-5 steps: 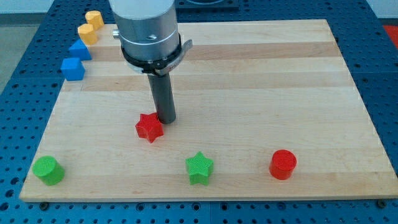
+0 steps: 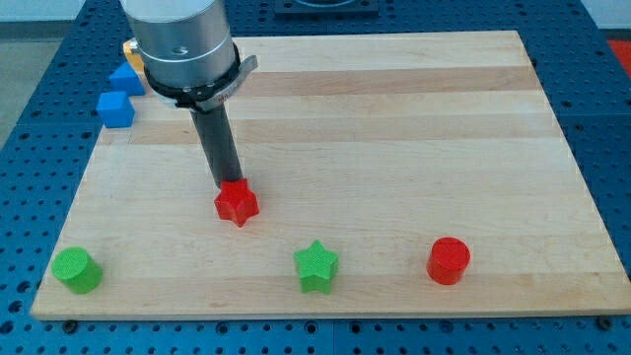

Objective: Push red star to the top left of the green star

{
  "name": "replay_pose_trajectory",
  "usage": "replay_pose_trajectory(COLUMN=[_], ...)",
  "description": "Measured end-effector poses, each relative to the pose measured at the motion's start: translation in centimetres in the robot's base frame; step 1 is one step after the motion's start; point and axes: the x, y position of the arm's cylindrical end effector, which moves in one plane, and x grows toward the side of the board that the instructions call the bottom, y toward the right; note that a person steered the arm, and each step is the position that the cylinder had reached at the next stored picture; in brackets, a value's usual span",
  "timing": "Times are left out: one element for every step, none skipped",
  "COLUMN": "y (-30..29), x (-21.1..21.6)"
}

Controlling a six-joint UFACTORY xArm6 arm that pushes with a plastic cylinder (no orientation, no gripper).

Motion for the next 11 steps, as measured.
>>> replay_pose_trajectory(y=[0.1, 0.7, 1.9, 1.7, 1.4, 1.5, 1.8, 2.5, 3.4, 3.6, 3.6], x=[0.2, 0.2, 0.2, 0.2, 0.7, 0.8, 0.8, 0.8, 0.8, 0.8, 1.5])
